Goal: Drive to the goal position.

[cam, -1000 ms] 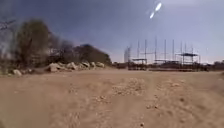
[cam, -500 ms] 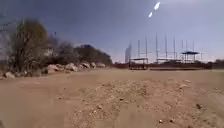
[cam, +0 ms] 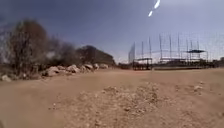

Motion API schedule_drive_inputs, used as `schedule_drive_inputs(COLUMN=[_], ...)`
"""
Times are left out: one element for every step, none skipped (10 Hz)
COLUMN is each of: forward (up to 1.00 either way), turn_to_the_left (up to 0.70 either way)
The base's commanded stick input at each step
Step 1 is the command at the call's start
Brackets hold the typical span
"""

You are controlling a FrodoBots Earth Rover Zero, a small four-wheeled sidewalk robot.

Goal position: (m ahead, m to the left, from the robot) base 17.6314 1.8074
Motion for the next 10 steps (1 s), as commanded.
schedule_drive_inputs(forward=[0.85,0.85,0.85,0.85,0.85,0.85,0.85,0.85,0.85,0.85], turn_to_the_left=[0.00,0.00,0.00,0.00,0.00,0.00,0.00,0.00,0.00,0.00])
